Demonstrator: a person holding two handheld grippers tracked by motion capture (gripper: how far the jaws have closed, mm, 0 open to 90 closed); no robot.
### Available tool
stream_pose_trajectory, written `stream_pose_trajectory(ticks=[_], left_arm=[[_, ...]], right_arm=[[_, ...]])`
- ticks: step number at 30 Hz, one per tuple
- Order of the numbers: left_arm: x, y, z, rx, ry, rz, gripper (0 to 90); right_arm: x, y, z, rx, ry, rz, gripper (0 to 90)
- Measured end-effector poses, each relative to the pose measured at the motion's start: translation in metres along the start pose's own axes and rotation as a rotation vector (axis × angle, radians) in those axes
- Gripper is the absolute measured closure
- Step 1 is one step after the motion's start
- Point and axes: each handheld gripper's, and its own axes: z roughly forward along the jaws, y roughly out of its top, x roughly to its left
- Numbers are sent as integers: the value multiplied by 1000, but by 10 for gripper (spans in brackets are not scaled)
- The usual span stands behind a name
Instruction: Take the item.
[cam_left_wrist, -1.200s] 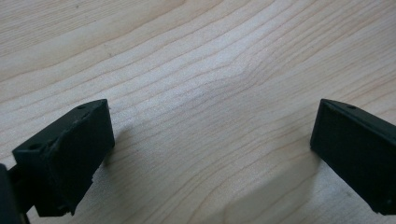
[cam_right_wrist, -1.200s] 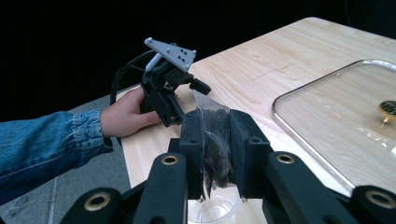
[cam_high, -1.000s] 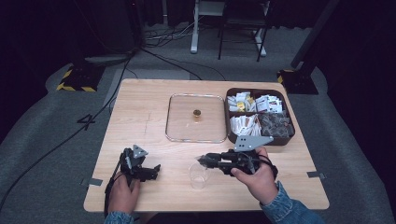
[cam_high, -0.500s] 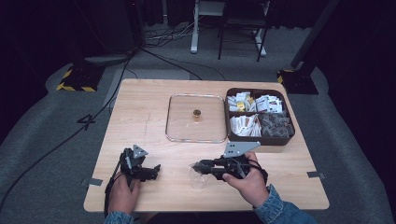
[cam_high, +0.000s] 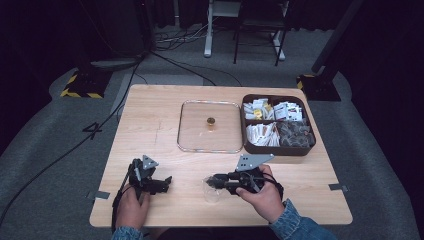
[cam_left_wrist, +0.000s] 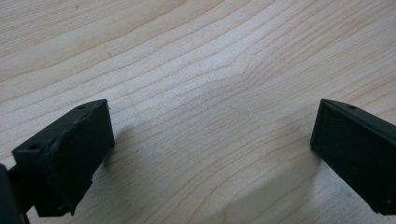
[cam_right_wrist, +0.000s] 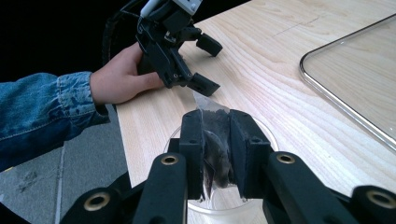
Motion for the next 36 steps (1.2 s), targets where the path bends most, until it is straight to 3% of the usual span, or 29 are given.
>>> stream_pose_trajectory(ticks=[6, 8, 9, 10, 22, 27, 36], left_arm=[[0, 0, 0, 0, 0, 0, 0], [0, 0, 0, 0, 0, 0, 0], [0, 0, 0, 0, 0, 0, 0], [0, 0, 0, 0, 0, 0, 0], [0, 0, 0, 0, 0, 0, 0], [0, 0, 0, -1, 1, -1, 0], [0, 0, 0, 0, 0, 0, 0]], right_arm=[[1, -3, 3, 20, -1, -2, 744], [1, -3, 4, 24, 2, -2, 710], [2, -4, 5, 24, 5, 0, 614], [2, -4, 5, 23, 3, -5, 580], [1, 4, 2, 17, -23, -51, 396], [-2, 13, -15, 16, -58, -89, 341], [-14, 14, -56, 1, -131, -98, 297]])
